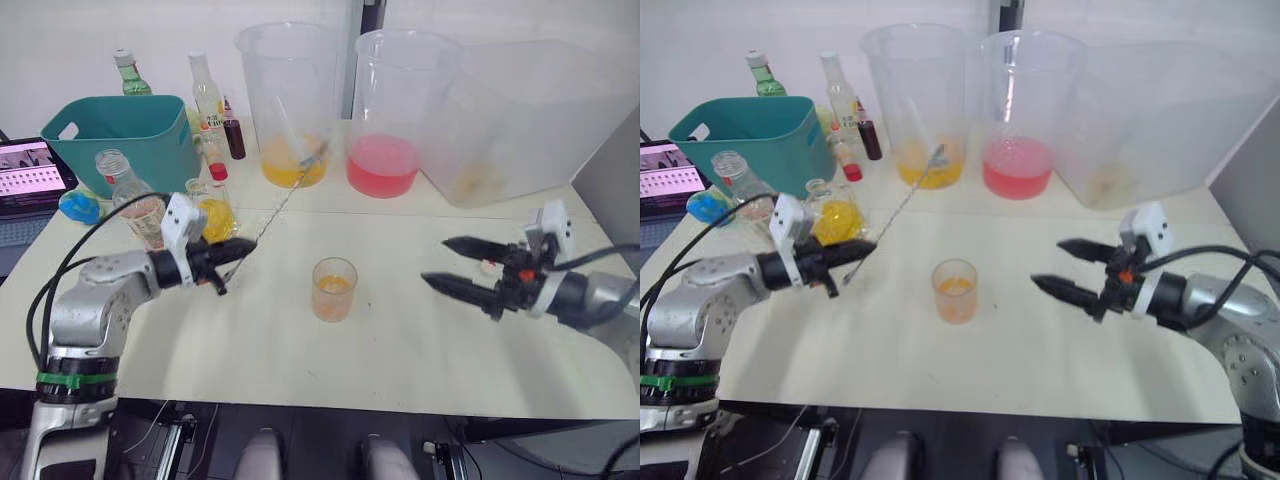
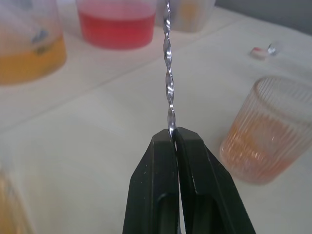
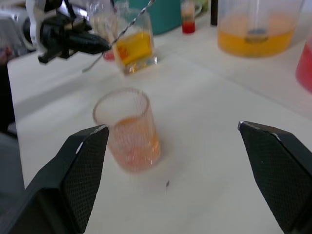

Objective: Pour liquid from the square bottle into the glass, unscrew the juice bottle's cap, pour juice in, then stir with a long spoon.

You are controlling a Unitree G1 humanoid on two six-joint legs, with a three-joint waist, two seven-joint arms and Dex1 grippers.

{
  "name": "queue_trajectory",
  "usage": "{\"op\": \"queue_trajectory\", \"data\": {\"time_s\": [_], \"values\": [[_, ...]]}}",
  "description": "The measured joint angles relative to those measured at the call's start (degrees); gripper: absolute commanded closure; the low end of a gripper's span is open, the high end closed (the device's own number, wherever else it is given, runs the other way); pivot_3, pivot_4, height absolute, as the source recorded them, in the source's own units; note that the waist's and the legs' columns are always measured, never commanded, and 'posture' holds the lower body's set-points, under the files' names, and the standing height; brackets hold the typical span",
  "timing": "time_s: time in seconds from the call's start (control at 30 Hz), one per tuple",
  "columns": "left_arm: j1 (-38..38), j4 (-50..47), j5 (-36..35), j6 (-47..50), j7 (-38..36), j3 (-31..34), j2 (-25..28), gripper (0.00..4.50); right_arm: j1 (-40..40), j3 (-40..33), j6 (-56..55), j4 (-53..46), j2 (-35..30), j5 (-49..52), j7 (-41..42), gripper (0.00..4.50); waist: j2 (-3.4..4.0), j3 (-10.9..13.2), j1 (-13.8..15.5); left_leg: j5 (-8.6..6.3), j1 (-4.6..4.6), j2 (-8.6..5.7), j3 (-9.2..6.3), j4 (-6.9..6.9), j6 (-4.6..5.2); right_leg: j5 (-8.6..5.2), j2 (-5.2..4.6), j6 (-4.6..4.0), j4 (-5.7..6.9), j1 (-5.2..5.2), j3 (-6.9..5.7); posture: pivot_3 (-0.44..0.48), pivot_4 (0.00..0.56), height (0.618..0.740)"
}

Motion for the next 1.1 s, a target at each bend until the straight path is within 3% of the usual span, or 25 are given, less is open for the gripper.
{"op": "queue_trajectory", "data": {"time_s": [0.2, 0.27, 0.4, 0.53, 0.93, 1.1], "values": [[-2.1, -4.2, 0.2, -0.1, 2.8, -2.7, -1.1, 4.47, -13.4, 1.6, 4.7, 5.2, 15.0, 3.7, -20.4, 0.00, -0.01, 0.0, -0.7, 0.04, -0.25, 0.00, 0.00, -0.01, -0.06, 0.04, 0.00, -0.05, 0.36, -0.46, 0.03, 0.000, 0.150, 0.728], [-2.7, -4.9, 0.2, -0.1, 3.5, -3.6, -1.4, 4.47, -16.1, 3.1, 5.7, 5.6, 21.1, 5.6, -26.5, 0.00, -0.01, 0.0, -0.6, 0.04, -0.26, -0.01, 0.00, -0.02, -0.06, 0.03, 0.00, -0.05, 0.45, -0.54, 0.04, 0.000, 0.150, 0.728], [-2.6, -5.2, 0.2, -0.1, 3.8, -4.2, -1.1, 4.47, -17.8, 4.5, 7.3, 6.8, 26.8, 7.7, -34.0, 0.00, -0.01, 0.0, -0.3, 0.05, -0.36, -0.05, 0.00, 0.01, -0.06, 0.04, -0.04, -0.05, 0.43, -0.59, 0.01, 0.000, 0.150, 0.728], [-2.6, -5.7, 0.2, -0.1, 4.1, -4.7, -1.1, 4.47, -18.2, 4.7, 6.7, 7.9, 33.4, 9.6, -39.7, 0.00, -0.01, 0.0, -0.4, 0.04, -0.38, -0.05, -0.01, 0.00, -0.06, 0.03, -0.04, -0.06, 0.47, -0.64, 0.00, 0.000, 0.150, 0.728], [-0.5, -9.6, 0.2, 0.1, 5.5, -6.3, -0.6, 4.47, -20.9, 5.2, 2.5, 7.9, 41.8, 12.3, -46.9, 0.00, 0.00, 0.0, -0.6, 0.04, -0.39, -0.02, -0.02, -0.01, -0.06, 0.03, -0.01, -0.06, 0.50, -0.69, 0.00, 0.000, 0.150, 0.728], [-0.1, -9.6, 0.2, -0.1, 5.6, -6.5, -0.6, 4.50, -20.9, 5.8, 1.5, 7.9, 43.7, 12.4, -48.5, 1.52, 0.00, 0.0, -0.6, 0.04, -0.40, -0.01, -0.01, -0.01, -0.06, 0.03, -0.01, -0.06, 0.50, -0.70, 0.01, 0.000, 0.150, 0.728]]}}
